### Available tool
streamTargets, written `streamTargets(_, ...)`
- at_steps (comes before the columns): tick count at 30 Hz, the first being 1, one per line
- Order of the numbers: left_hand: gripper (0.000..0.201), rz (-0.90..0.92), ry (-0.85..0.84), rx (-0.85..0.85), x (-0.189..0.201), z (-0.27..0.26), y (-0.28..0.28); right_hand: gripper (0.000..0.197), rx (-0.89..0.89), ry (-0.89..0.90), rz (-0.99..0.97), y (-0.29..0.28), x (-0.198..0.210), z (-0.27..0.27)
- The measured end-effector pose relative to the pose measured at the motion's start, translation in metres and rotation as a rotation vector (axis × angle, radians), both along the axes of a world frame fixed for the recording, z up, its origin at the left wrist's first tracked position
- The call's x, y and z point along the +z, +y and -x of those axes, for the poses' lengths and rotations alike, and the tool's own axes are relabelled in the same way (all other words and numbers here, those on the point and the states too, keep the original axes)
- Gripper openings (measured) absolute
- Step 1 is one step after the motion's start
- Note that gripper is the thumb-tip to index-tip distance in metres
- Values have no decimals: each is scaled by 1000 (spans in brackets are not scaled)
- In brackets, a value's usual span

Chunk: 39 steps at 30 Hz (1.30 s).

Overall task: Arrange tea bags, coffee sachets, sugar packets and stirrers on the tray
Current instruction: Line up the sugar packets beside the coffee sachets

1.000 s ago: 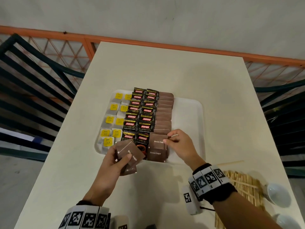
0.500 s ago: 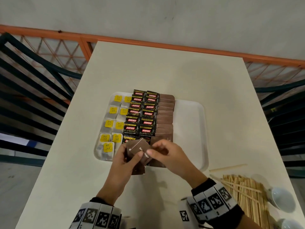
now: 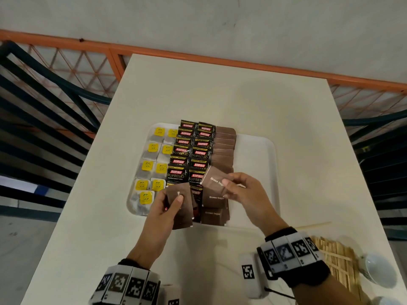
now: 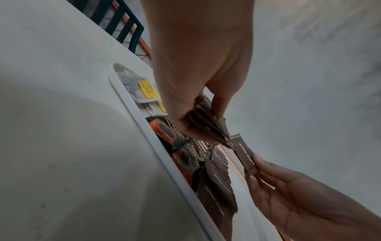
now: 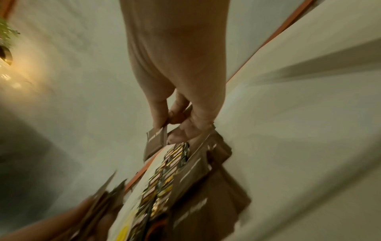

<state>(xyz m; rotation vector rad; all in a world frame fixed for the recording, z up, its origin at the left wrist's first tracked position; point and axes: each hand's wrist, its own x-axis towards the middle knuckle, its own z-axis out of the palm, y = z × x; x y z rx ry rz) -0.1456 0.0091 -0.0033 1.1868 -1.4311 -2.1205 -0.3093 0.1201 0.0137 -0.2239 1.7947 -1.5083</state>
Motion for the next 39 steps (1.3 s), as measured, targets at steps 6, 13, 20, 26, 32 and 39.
streamTargets(6, 24, -32, 15, 58, -5, -1, -11, 13, -46, 114, -82, -10, -3, 36)
streamTargets(13, 22, -59, 47, 69, -9, 1, -11, 17, 80, 196, -217, -17, -18, 37)
streamTargets(20, 28, -137, 61, 50, -9, 3, -12, 17, 81, 403, -331, -15, -33, 33)
streamTargets(26, 26, -101, 59, -4, -7, 7, -8, 28, 81, 525, -375, -14, -30, 30)
streamTargets(32, 23, 0, 44, -18, -6, 17, -5, 24, 363, 425, -254, -17, 2, 8)
streamTargets(39, 30, 84, 10, -58, -6, 24, -3, 5, 453, 271, -119, -18, 4, -5)
